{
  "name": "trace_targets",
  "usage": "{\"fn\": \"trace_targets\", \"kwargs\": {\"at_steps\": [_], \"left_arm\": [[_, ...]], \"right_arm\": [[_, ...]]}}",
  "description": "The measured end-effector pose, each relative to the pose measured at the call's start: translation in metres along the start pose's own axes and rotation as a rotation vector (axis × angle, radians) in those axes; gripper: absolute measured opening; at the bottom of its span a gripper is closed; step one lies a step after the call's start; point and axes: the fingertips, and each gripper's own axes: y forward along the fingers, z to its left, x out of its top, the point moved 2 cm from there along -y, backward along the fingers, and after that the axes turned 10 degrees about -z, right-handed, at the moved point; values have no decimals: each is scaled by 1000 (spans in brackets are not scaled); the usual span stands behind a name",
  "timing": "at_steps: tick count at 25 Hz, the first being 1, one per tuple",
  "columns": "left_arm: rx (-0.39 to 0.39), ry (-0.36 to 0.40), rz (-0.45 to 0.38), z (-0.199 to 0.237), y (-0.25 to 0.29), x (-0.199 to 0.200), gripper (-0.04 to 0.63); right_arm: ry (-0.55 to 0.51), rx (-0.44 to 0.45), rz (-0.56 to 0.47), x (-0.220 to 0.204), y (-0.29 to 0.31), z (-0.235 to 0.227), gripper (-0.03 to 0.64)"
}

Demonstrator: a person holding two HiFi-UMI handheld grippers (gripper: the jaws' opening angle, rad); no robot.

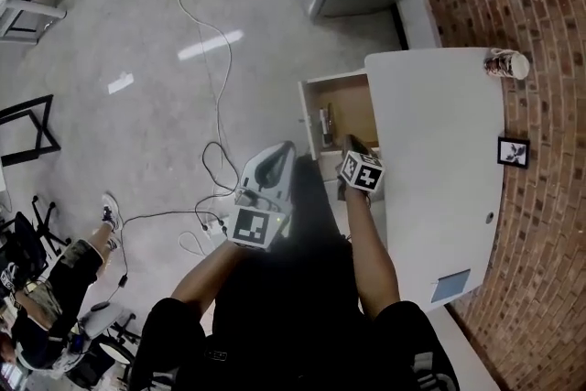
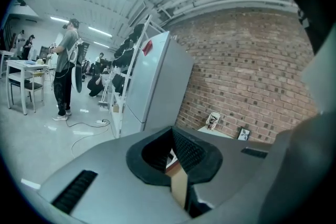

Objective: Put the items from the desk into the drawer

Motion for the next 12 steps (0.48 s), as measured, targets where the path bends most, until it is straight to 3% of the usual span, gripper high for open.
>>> {"fn": "trace_targets", "kwargs": {"at_steps": [8,12], "left_arm": [[-20,-12,-86,-13,-33,50,-2],[-42,24,-115,-19,-45,67,-3]], "right_arm": [[-37,105,-293,96,-109,54,8],[-73,138,-455,133,-169,77,6]]}}
